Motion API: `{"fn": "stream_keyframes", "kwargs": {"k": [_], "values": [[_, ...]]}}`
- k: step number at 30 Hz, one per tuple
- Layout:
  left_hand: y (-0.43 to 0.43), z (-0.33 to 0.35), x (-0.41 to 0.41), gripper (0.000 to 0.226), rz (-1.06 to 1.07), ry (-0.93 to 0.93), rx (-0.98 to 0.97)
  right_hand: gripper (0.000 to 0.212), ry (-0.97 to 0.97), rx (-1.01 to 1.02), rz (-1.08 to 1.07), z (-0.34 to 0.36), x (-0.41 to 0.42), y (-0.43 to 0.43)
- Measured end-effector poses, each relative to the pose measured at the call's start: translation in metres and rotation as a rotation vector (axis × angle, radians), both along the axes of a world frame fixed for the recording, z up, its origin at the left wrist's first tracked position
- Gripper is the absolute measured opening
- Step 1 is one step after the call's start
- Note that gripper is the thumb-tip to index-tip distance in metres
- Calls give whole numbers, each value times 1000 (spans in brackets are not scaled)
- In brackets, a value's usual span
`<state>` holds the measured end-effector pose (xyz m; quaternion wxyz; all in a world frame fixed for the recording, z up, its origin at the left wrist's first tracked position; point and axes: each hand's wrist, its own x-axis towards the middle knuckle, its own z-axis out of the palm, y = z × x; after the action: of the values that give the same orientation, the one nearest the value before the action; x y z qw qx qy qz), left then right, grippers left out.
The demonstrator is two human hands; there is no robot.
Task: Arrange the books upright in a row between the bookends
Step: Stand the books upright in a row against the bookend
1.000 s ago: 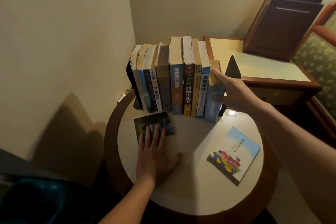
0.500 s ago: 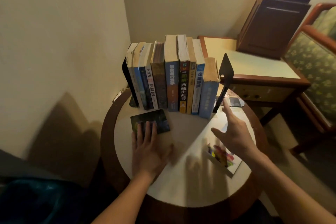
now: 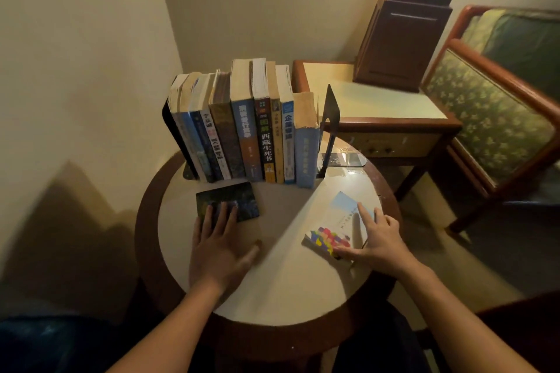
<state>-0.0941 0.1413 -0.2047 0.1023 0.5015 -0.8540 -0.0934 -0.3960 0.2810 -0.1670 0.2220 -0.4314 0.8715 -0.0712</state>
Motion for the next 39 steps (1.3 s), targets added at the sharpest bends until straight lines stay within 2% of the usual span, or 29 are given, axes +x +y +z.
{"fn": "stream_keyframes", "kwargs": {"k": [5,8,10,13,17,20,23,27,31,35,39], "values": [[-3,-5,0,97,5,23,-32,135,31,-64,-3,0,-4,0],[-4,-7,-1,97,11,29,-34,129,31,-114,11,1,-2,-1],[-4,-8,0,97,13,26,-29,118,2,-196,4,-1,1,0],[-3,-8,1,96,13,34,-33,90,-67,-347,-32,0,5,-2],[-2,-8,1,94,14,48,-39,67,-258,-443,-195,2,6,-2],[-2,-8,1,94,13,54,-38,54,-513,-472,-331,6,6,1],[-3,-8,1,94,16,53,-38,40,-651,-481,-348,16,7,1],[-4,-8,0,94,24,45,-35,36,-517,-575,-243,29,6,-5],[-4,-7,0,94,28,27,-40,50,-192,-756,-29,39,5,-12],[-2,-6,0,95,29,23,-36,63,162,-824,106,50,7,-26],[-2,-6,0,92,30,40,-43,61,281,-940,146,66,15,-42]]}}
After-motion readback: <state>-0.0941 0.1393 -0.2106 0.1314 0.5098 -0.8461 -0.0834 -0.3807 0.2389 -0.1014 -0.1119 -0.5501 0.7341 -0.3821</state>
